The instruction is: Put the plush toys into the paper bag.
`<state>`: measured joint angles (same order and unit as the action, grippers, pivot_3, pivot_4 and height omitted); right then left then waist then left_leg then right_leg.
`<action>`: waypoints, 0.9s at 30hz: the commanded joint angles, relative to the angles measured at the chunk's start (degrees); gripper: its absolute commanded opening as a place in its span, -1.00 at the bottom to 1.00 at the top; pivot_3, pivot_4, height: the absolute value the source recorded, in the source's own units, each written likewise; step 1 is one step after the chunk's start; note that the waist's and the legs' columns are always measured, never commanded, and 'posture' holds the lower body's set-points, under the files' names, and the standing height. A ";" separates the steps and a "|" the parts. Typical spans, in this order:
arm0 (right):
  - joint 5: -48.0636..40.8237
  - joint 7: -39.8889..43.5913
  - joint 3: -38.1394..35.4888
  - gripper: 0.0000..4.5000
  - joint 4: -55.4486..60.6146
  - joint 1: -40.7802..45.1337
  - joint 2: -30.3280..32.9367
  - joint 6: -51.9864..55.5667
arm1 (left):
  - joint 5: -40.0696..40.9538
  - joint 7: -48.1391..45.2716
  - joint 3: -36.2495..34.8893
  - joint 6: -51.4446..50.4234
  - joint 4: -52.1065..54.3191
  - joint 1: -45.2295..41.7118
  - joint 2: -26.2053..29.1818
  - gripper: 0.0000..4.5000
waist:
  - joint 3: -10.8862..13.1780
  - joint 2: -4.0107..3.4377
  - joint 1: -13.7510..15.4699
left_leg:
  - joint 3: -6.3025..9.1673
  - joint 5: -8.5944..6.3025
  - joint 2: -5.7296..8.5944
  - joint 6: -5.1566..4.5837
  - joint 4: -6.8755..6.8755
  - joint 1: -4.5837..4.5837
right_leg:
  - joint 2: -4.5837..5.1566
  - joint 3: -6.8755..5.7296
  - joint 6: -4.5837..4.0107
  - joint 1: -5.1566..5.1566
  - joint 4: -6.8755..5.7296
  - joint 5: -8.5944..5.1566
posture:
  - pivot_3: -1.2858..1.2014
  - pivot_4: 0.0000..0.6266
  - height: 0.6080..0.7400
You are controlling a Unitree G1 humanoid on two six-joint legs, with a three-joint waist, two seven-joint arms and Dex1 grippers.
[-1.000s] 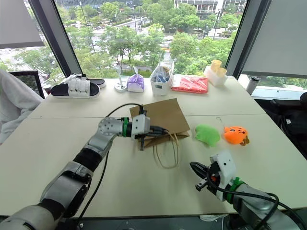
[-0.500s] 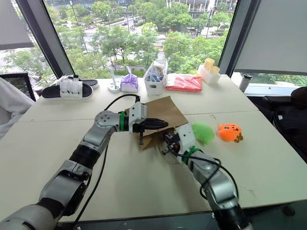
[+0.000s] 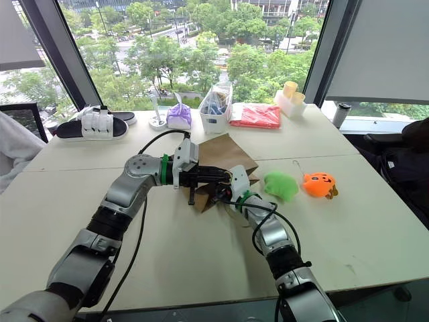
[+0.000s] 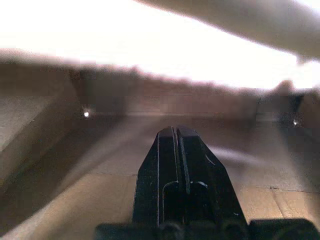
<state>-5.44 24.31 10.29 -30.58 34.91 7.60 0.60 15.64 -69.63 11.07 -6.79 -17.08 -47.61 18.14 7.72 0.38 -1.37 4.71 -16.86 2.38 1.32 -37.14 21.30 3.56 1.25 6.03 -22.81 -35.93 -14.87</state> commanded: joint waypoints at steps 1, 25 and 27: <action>1.37 0.92 -0.47 -1.00 -5.77 2.37 -1.16 -2.87 | 1.64 1.89 -2.92 -1.21 1.14 -2.33 0.27 -0.99 | 0.00 0.00 0.05 | 0.00 0.00 0.01 0.00 0.00 0.00 | 0.00 0.00 0.00 0.00 -0.01 0.00 | 0.03 -0.52 1.00; 2.69 1.80 -2.92 -1.00 -5.29 0.79 -1.43 -5.02 | 6.32 10.30 -9.62 -9.10 4.56 -4.25 1.71 -0.99 | 0.00 -0.01 -1.10 | 0.06 0.03 0.02 0.08 0.04 0.01 | 0.03 0.04 0.00 -0.08 -0.10 0.00 | 0.03 -0.52 1.00; 1.84 1.69 -3.68 -1.00 0.09 -1.00 -0.92 -3.62 | 6.31 10.05 -9.06 -9.08 4.91 -3.61 1.63 -0.99 | 0.00 -0.01 -1.07 | 0.06 0.04 0.02 0.08 0.04 0.03 | 0.03 0.04 0.00 -0.10 -0.10 0.00 | 0.03 -0.52 1.00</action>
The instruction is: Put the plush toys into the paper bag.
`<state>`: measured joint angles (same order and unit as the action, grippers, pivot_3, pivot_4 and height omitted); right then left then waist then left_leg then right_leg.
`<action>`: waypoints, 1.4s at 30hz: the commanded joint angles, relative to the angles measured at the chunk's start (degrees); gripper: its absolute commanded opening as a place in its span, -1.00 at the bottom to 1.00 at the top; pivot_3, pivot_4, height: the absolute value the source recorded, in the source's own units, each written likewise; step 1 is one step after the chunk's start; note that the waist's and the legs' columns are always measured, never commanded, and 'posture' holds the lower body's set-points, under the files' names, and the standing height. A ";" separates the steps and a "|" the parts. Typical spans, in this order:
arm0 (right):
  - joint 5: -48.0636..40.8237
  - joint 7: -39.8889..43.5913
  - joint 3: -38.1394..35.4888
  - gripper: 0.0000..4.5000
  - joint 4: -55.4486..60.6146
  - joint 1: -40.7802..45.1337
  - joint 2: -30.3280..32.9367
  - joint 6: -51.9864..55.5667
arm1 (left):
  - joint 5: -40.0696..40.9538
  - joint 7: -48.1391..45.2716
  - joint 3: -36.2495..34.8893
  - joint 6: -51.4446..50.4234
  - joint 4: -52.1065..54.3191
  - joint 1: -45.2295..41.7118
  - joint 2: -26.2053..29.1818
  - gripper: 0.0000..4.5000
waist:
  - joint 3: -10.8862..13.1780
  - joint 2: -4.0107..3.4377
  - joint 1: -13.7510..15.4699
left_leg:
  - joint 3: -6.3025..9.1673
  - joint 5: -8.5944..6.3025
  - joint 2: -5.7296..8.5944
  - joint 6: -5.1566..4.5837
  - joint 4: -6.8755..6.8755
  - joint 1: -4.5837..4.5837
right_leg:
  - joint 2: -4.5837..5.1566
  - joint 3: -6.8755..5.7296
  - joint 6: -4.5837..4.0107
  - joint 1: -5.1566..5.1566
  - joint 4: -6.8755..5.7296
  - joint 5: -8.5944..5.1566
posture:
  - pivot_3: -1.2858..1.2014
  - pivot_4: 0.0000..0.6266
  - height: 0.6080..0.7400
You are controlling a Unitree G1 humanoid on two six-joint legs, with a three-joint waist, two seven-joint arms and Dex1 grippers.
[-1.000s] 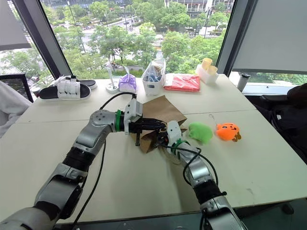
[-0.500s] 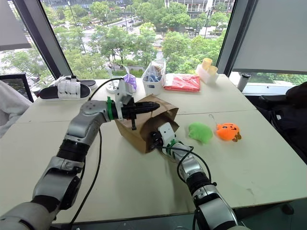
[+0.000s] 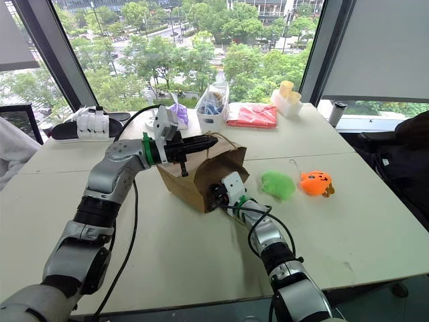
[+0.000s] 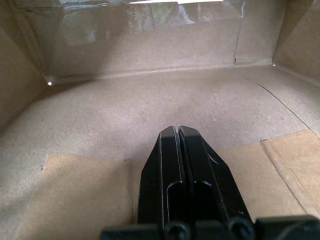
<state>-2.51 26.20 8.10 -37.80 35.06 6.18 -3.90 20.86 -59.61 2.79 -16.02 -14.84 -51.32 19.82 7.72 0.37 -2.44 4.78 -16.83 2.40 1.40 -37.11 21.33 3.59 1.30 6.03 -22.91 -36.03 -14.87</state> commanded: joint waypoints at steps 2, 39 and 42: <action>-1.46 -0.19 -1.93 -1.00 12.53 -3.06 1.05 2.71 | 0.94 -0.10 -0.37 0.36 2.78 0.54 -0.17 -0.99 | 0.00 0.00 -0.02 | 0.00 0.00 0.00 0.00 0.01 0.01 | 0.01 0.00 0.00 -0.02 0.00 0.00 | 0.03 -0.52 1.00; 20.41 -13.85 -0.70 0.97 13.44 -9.41 25.85 6.64 | -2.05 -2.47 2.05 3.44 -2.93 -0.52 -2.23 -1.00 | -0.02 0.05 1.45 | -0.11 -0.01 -0.01 -0.04 -0.04 -0.09 | -0.06 0.03 0.00 0.20 0.50 -0.01 | 0.03 -0.52 1.00; 20.98 -13.57 0.58 0.62 7.52 -6.04 25.48 3.22 | -2.00 -1.98 1.81 3.01 -1.84 -0.02 -1.71 -1.00 | -0.03 0.06 1.61 | -0.09 0.06 -0.01 0.08 -0.03 -0.08 | -0.05 0.04 0.00 0.22 0.56 -0.01 | 0.03 -0.52 1.00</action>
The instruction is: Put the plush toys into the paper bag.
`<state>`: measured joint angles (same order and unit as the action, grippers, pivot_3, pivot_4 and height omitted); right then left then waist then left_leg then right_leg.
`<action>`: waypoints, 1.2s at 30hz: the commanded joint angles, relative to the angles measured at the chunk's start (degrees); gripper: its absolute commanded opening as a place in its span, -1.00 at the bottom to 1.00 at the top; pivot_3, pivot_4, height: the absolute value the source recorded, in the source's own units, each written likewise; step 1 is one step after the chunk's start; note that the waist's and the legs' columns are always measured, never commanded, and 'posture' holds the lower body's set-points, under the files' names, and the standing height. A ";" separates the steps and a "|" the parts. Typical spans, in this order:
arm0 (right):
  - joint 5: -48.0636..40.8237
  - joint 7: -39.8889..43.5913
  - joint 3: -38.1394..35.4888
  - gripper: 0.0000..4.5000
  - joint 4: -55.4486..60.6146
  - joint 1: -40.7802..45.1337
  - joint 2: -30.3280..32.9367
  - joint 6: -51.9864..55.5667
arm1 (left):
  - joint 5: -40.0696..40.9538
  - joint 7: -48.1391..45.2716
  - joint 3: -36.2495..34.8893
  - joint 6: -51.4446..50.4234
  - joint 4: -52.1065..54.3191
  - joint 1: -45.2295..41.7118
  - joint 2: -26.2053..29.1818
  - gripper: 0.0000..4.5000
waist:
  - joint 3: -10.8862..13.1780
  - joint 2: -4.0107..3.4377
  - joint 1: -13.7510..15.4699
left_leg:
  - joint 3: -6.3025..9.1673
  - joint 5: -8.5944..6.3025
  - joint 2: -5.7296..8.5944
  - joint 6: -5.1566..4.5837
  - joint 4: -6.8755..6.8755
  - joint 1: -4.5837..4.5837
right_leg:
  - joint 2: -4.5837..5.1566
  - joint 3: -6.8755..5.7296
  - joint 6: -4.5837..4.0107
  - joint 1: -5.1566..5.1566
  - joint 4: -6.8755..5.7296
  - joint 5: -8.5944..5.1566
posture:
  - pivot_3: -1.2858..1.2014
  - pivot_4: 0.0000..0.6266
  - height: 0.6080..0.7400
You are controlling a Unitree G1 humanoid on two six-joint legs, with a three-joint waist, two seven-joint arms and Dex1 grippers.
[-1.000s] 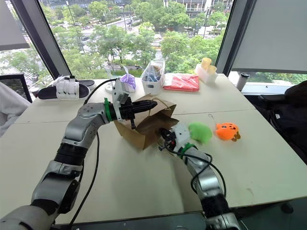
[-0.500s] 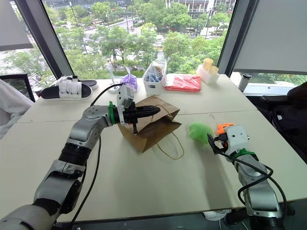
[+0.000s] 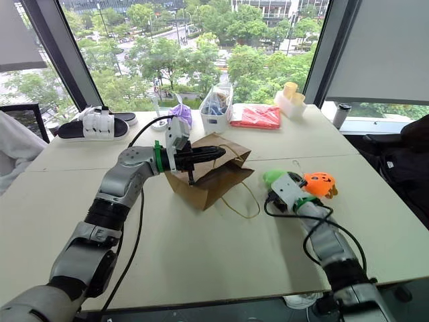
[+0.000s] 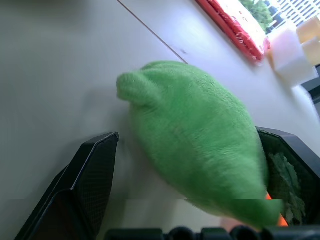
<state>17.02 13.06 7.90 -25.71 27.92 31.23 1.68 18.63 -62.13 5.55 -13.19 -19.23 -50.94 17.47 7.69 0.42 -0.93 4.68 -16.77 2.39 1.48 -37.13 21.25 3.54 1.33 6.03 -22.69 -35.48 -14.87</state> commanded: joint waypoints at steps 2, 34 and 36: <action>0.92 -0.20 0.48 0.20 -5.79 1.40 0.23 -3.84 | 0.20 0.89 -1.15 0.05 3.03 -0.02 1.13 -1.00 | -0.01 0.02 0.11 | 0.02 0.00 0.00 0.01 0.00 0.02 | 0.01 0.00 0.00 0.01 0.04 0.00 | 0.03 -0.52 1.00; -5.15 8.95 -1.24 -1.00 39.54 -14.70 -2.39 1.16 | 3.57 0.32 -1.24 -5.25 7.78 -0.75 0.44 -1.00 | -0.01 0.02 0.23 | 0.11 -0.16 0.04 -0.27 -0.01 0.07 | 0.00 0.01 0.01 -0.02 0.10 0.01 | 0.03 -0.52 1.00; -4.18 8.72 -0.42 -1.00 38.77 -14.57 -2.82 0.42 | 3.77 0.35 -1.14 -5.54 7.93 -0.79 0.43 -1.00 | -0.01 0.02 0.20 | 0.12 -0.15 0.04 -0.27 0.01 0.05 | 0.00 0.01 0.01 -0.02 0.08 0.01 | 0.03 -0.52 1.00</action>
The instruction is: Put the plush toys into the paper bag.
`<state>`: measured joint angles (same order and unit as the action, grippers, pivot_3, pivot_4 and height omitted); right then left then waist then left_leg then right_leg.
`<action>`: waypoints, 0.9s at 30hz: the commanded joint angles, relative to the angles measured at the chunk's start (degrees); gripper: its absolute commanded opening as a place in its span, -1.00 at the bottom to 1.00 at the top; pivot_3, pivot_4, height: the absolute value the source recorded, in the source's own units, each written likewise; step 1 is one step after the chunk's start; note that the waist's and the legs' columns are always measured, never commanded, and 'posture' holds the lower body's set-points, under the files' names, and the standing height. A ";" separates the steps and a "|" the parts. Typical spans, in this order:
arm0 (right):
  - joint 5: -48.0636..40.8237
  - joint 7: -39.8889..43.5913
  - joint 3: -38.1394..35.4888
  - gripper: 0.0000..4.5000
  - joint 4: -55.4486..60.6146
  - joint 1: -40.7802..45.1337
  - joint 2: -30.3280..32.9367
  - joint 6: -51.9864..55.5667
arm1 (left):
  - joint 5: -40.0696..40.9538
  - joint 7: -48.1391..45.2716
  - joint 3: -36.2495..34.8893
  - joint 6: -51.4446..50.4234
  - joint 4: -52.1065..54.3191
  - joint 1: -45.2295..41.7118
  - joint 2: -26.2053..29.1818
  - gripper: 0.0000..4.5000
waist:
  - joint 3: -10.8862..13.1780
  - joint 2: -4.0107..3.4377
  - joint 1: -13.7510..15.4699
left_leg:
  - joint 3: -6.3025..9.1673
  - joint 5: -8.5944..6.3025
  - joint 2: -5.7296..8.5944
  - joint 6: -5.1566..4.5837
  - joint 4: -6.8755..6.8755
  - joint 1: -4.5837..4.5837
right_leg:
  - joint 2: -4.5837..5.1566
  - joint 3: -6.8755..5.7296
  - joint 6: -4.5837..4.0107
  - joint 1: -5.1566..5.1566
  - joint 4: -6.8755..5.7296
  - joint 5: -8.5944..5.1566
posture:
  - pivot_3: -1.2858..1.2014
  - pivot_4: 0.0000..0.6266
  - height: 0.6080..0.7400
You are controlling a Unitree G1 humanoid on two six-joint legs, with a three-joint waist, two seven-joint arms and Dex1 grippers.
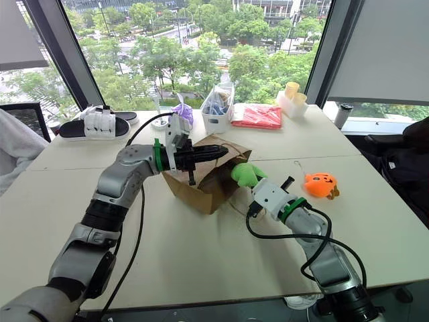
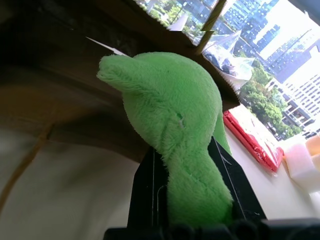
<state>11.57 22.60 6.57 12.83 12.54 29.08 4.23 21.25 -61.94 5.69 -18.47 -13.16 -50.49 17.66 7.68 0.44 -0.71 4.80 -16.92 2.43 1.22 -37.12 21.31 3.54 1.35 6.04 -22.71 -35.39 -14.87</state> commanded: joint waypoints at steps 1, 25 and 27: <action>1.69 -0.89 1.17 -1.00 -0.08 0.90 -0.86 -2.45 | 1.26 0.16 -1.24 -0.41 1.95 -1.24 0.24 -1.00 | 0.00 0.00 -0.03 | 0.00 0.00 0.00 0.00 0.01 0.01 | 0.00 0.00 0.00 -0.02 0.00 0.00 | 0.03 -0.52 1.00; 9.19 -2.30 9.98 0.05 -30.59 20.67 -5.81 -17.86 | 0.79 -0.30 0.03 -0.41 1.93 -1.30 -1.37 -1.00 | 0.00 0.00 -0.24 | -0.01 0.17 0.01 0.30 0.02 0.04 | 0.02 0.01 0.00 -0.07 -0.02 0.00 | 0.03 -0.52 1.00; 9.50 -2.67 9.45 0.53 -29.29 19.96 -5.25 -18.07 | 0.61 -0.15 0.00 -0.18 1.58 -1.35 -1.43 -1.00 | 0.00 0.00 -0.25 | -0.01 0.17 0.01 0.31 0.02 0.03 | 0.02 0.01 0.00 -0.07 -0.02 0.00 | 0.03 -0.52 1.00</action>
<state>21.22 20.77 17.57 -19.25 32.12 23.43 -12.85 21.84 -62.25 6.03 -19.63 -12.74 -50.70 16.06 7.68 0.44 -0.95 4.78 -16.75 2.44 1.52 -37.10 21.34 3.56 1.35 6.04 -22.79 -35.41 -14.86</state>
